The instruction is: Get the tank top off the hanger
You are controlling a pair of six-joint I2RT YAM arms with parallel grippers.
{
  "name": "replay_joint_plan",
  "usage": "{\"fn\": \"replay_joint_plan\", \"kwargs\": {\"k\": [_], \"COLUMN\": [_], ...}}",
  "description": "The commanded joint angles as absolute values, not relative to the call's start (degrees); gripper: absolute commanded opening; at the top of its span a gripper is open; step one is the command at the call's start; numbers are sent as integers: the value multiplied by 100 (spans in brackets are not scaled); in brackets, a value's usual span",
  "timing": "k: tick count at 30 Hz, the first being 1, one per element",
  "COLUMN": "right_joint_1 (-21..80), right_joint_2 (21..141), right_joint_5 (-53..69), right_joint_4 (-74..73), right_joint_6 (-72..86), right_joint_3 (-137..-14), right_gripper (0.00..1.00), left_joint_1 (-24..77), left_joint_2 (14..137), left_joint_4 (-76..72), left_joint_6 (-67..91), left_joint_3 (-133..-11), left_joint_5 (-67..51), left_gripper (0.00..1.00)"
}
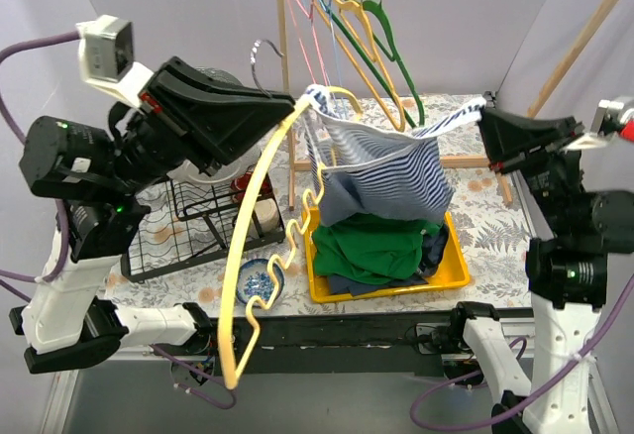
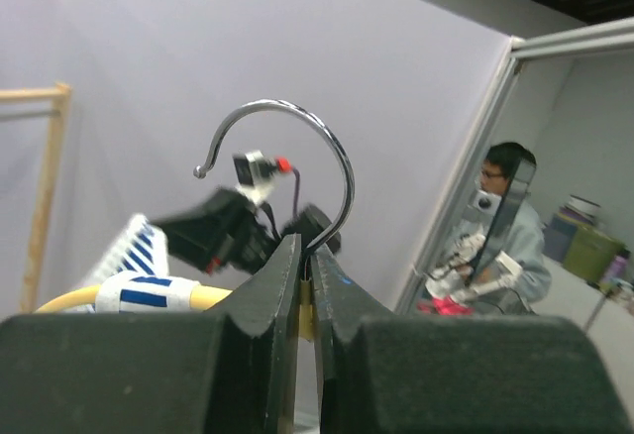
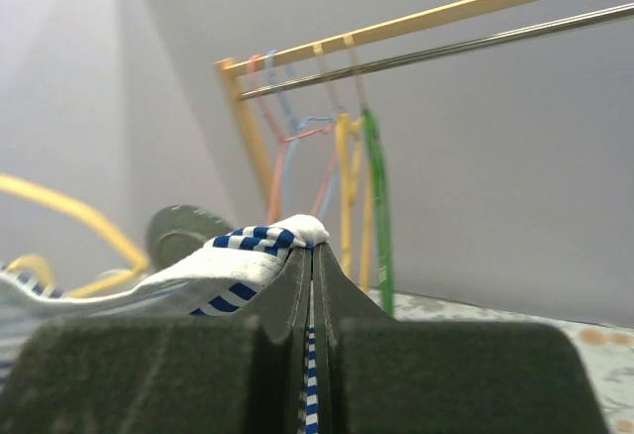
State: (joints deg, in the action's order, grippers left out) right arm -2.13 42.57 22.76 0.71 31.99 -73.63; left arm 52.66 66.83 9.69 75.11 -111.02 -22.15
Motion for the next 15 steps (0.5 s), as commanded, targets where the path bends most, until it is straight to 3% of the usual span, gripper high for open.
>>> {"fn": "replay_joint_plan", "kwargs": {"k": [1, 4, 5, 7, 8, 10, 11, 13, 15], "right_joint_1": [-237, -246, -246, -246, -246, -246, -246, -246, -246], "right_joint_2": [3674, 3560, 3594, 3708, 3900, 4147, 4375, 4578, 4746], "right_joint_5": [3505, 3918, 4016, 4122, 4113, 4244, 4323, 4595, 4710], "right_joint_4": [959, 626, 58, -813, -1766, -2466, -2853, -2997, -2718], "right_joint_6": [4491, 4369, 4238, 3474, 3141, 2533, 2444, 2487, 2758], "right_joint_3": [-6874, -6890, -6986, -7565, -7863, -8663, -8884, -9403, -9536], "right_gripper": [1, 1, 17, 34, 50, 64, 78, 86, 86], "left_joint_1": [5300, 5291, 5300, 5300, 5291, 5300, 5300, 5300, 5300], "left_joint_2": [6802, 7162, 7302, 7435, 7462, 7436, 7392, 7252, 7199], "left_joint_4": [554, 527, 562, 589, 632, 607, 580, 467, 492], "left_joint_6": [6997, 7022, 7057, 7128, 7198, 7242, 7294, 7339, 7365], "left_joint_3": [-11557, -11917, -12022, -12208, -12217, -12051, -11963, -11595, -11444], "left_joint_5": [-1398, -1511, -1616, -1740, -1827, -1924, -2012, -2109, -2258], "left_gripper": [0, 0, 0, 0, 0, 0, 0, 0, 0]}}
